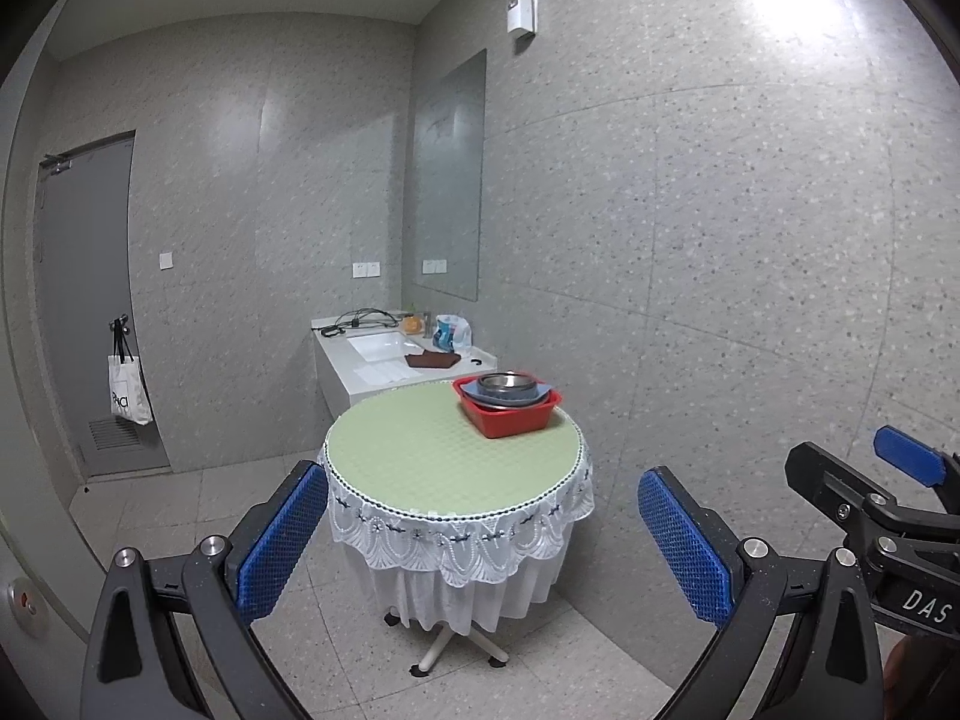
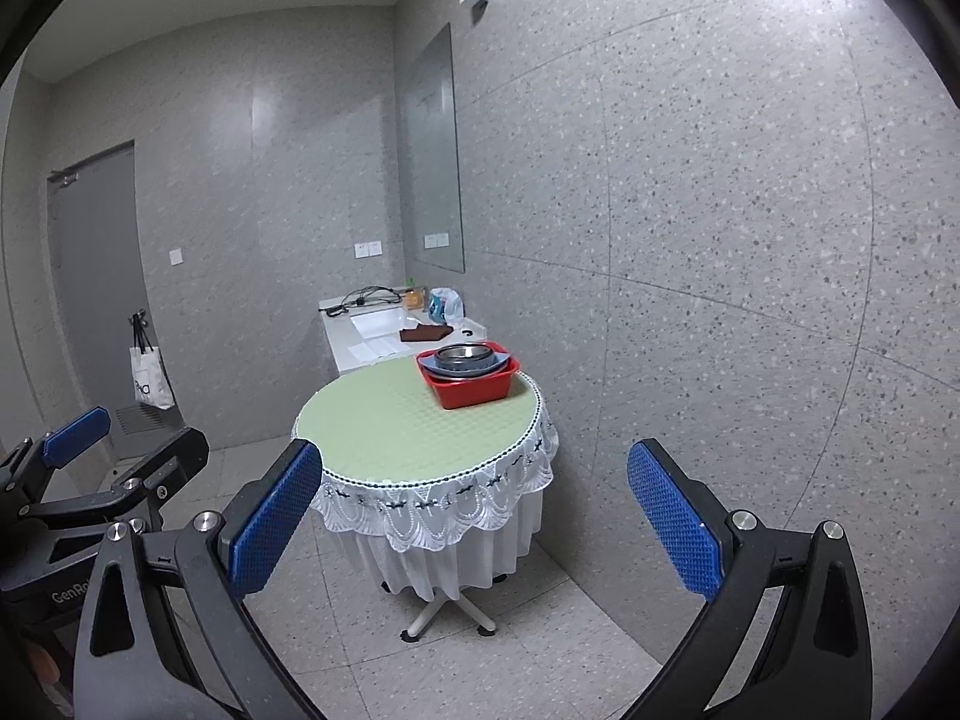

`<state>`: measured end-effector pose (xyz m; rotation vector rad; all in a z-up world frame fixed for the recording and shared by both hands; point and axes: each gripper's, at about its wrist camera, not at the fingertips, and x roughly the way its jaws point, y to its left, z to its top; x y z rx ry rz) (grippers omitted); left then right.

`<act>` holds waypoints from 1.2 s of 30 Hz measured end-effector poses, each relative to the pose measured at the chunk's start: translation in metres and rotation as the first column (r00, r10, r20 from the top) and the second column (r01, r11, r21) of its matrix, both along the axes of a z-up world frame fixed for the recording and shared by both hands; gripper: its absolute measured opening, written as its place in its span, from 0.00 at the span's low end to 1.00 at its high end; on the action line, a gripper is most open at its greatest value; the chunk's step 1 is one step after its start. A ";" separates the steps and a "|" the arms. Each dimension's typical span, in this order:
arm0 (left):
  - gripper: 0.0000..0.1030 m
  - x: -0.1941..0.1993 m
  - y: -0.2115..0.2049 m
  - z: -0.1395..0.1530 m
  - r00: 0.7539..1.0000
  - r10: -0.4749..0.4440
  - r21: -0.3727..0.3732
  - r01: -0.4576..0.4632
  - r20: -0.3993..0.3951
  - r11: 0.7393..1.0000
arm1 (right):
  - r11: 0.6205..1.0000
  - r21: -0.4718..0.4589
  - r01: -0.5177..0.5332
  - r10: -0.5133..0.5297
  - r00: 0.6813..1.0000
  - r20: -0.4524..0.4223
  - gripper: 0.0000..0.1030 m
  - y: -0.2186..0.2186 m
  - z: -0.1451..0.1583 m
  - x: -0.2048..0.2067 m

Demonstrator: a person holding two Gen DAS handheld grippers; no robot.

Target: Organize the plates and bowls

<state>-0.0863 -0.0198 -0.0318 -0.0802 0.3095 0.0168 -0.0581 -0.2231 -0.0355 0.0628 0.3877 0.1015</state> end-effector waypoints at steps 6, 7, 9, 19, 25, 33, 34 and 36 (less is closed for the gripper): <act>0.99 -0.001 -0.003 0.001 1.000 -0.007 0.010 0.007 0.007 1.000 | 1.000 -0.002 0.022 -0.022 1.000 0.011 1.00 -0.001 0.002 -0.005; 0.99 -0.002 -0.005 -0.001 1.000 -0.006 0.012 0.006 0.008 1.000 | 1.000 -0.003 0.025 -0.025 1.000 0.012 1.00 -0.001 0.002 -0.005; 0.99 -0.001 -0.005 -0.001 1.000 -0.008 0.012 0.008 0.010 1.000 | 1.000 -0.003 0.031 -0.031 0.999 0.014 1.00 -0.002 0.003 -0.006; 0.99 0.000 -0.005 -0.004 1.000 -0.005 0.017 0.005 0.010 1.000 | 0.999 -0.005 0.036 -0.036 0.999 0.016 1.00 0.003 0.004 -0.006; 0.99 0.002 -0.006 -0.005 1.000 0.003 0.019 -0.003 0.012 1.000 | 0.999 -0.008 0.034 -0.034 0.999 0.021 1.00 0.007 0.004 -0.006; 0.99 0.004 -0.008 -0.011 1.000 0.014 0.018 -0.014 0.022 1.000 | 0.998 -0.038 0.045 -0.042 0.997 0.063 1.00 0.014 0.005 -0.007; 0.99 0.005 -0.008 -0.011 1.000 0.015 0.019 -0.016 0.021 1.000 | 0.998 -0.043 0.046 -0.043 0.997 0.068 1.00 0.016 0.005 -0.007; 0.99 0.005 -0.010 -0.013 1.000 0.019 0.019 -0.019 0.021 1.000 | 0.998 -0.042 0.042 -0.040 0.997 0.065 1.00 0.017 0.005 -0.006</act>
